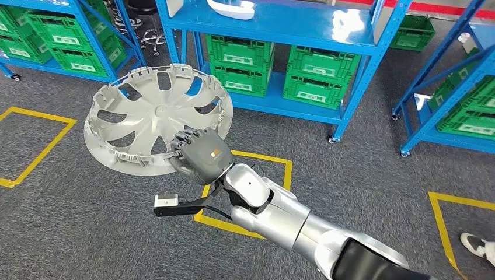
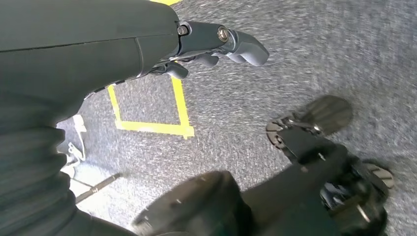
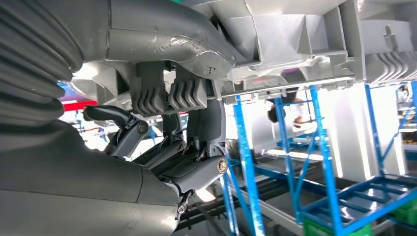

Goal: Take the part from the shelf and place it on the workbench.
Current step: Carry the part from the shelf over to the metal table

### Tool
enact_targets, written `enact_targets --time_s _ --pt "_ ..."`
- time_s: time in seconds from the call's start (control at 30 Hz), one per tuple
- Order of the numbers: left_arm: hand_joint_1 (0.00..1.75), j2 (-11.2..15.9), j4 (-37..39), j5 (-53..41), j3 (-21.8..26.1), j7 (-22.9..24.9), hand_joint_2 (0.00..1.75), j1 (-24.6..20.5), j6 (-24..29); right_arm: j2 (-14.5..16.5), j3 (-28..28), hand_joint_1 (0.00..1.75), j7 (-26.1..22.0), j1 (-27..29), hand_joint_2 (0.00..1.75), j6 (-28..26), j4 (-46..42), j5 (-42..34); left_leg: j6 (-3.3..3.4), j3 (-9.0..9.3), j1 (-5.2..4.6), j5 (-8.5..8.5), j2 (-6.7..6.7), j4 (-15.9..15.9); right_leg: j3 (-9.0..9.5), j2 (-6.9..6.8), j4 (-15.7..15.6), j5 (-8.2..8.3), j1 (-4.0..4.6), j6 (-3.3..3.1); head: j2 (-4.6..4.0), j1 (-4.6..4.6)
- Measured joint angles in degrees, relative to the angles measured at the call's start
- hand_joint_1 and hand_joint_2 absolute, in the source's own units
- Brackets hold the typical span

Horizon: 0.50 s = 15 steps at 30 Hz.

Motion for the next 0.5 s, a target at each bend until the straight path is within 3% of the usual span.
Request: enact_targets --time_s 0.07,0.13,0.2,0.23,0.3,0.37,0.4,0.43,0.5 --pt "0.00 0.03 -0.01 0.00 0.00 0.03 1.75 0.06 0.00 -0.04 0.01 1.75 -0.04 -0.04 1.75 0.03 -0.12 -0.04 1.06 -0.46 0.07 0.62 -1.21 -0.17 -1.02 2.26 2.55 -2.10 -0.32 0.61 0.00 0.08" --pt "0.00 0.01 -0.02 0.01 0.00 0.03 1.75 -0.06 0.00 -0.21 0.02 1.75 -0.09 -0.04 1.75 0.07 -0.20 -0.10 1.71 -1.11 0.09 1.22 -2.51 -0.18 -3.91 5.57 9.66 -6.32 -0.45 0.89 0.00 0.20" --pt "0.00 -0.04 0.00 0.01 0.00 0.02 1.75 -0.07 0.00 -0.42 0.03 1.75 -0.18 0.00 1.75 0.12 -0.21 -0.19 1.89 -1.73 -0.04 1.72 -4.05 -0.12 -6.51 6.63 16.23 -8.86 -0.35 0.80 0.00 0.25" --pt "0.00 -0.05 0.01 0.01 0.00 0.02 1.75 -0.01 0.00 -0.49 0.03 1.75 -0.22 0.01 1.75 0.16 -0.21 -0.24 1.87 -1.98 -0.10 1.94 -4.86 -0.08 -6.58 6.78 16.90 -8.66 -0.27 0.61 0.00 0.25" --pt "0.00 -0.05 0.03 0.02 0.00 0.00 1.75 0.06 0.00 -0.54 0.04 1.75 -0.28 -0.07 1.75 0.23 -0.22 -0.38 1.66 -2.31 -0.16 2.36 -6.56 -0.02 -3.22 7.55 11.10 -5.34 -0.11 -0.10 0.00 0.25" --pt "0.00 -0.18 0.05 0.05 0.00 -0.04 1.75 0.01 0.01 -0.55 0.04 1.75 -0.30 -0.23 1.75 0.26 -0.27 -0.51 1.24 -2.68 -0.17 2.78 -8.06 0.05 1.02 9.85 3.05 -2.63 -0.05 -0.89 0.00 0.20" --pt "0.00 -0.24 0.07 0.06 0.00 -0.06 1.75 -0.03 0.01 -0.56 0.04 1.75 -0.33 -0.28 1.75 0.28 -0.31 -0.54 0.91 -2.92 -0.10 3.03 -8.67 0.05 2.10 10.70 0.77 -2.14 0.00 -1.08 0.00 0.17" --pt "0.00 -0.30 0.07 0.07 0.00 -0.06 1.75 -0.01 0.02 -0.56 0.04 1.75 -0.37 -0.32 1.75 0.29 -0.35 -0.57 0.55 -3.18 0.01 3.29 -9.23 -0.01 2.41 11.05 -0.07 -2.21 0.05 -1.17 0.00 0.17" --pt "0.00 -0.25 0.09 0.07 0.00 -0.05 1.75 0.27 0.02 -0.48 0.05 1.75 -0.38 -0.35 1.75 0.33 -0.44 -0.64 -0.19 -3.61 0.22 3.71 -9.95 -0.21 2.45 9.90 -0.49 -1.77 0.03 -1.36 0.00 0.19"
